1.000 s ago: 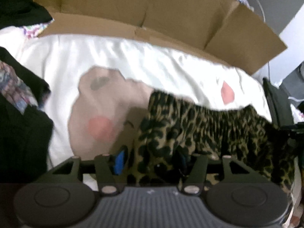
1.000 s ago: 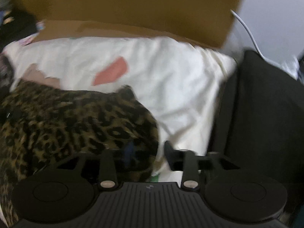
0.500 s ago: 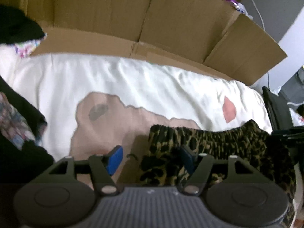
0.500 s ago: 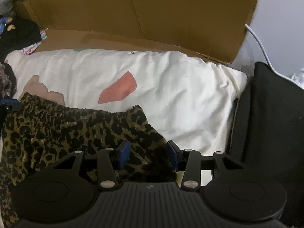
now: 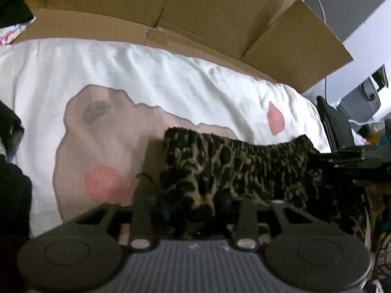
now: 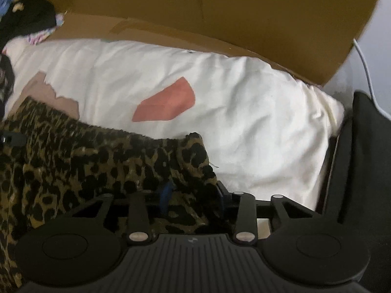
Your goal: Fold clothes
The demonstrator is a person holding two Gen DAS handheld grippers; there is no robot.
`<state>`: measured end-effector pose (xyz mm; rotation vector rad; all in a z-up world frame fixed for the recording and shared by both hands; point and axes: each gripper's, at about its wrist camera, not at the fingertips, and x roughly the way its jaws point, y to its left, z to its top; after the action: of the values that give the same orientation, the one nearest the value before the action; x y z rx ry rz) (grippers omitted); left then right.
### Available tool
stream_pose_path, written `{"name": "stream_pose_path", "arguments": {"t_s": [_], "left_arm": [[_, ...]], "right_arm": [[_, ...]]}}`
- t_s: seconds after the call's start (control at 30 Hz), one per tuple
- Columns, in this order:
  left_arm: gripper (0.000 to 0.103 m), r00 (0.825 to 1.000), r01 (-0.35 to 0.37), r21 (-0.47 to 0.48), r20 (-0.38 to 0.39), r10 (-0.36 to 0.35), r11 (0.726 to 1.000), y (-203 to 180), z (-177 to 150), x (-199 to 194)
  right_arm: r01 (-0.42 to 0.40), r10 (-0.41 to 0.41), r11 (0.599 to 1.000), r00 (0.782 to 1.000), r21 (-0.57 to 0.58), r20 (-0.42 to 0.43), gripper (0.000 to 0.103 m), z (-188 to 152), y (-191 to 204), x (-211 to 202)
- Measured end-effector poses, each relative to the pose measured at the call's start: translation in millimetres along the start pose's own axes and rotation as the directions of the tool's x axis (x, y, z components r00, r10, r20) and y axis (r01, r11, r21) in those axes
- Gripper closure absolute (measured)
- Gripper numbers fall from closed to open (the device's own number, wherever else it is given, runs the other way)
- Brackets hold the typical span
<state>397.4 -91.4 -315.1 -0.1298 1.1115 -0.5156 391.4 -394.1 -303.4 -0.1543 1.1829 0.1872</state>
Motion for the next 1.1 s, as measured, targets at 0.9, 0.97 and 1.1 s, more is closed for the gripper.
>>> {"name": "stream_pose_path", "arguments": {"t_s": [0.9,0.97,1.1], "left_arm": [[0.09,0.986,-0.139,0.13,0.11,0.124,0.982,20,92,-2],[0.09,0.987,-0.141,0.127,0.098,0.129,0.982,27,94,7],[0.089,0.987,-0.146,0.115,0.076,0.138,0.982,40,91,22]], "right_arm": [[0.2,-0.193,0.979,0.966,-0.026,0.17,0.103,89,-5,-33],[0.202,-0.195,0.979,0.966,-0.023,0.169,0.103,92,-4,-20],[0.193,-0.193,0.981,0.965,0.019,0.175,0.103,101,-6,5]]}}
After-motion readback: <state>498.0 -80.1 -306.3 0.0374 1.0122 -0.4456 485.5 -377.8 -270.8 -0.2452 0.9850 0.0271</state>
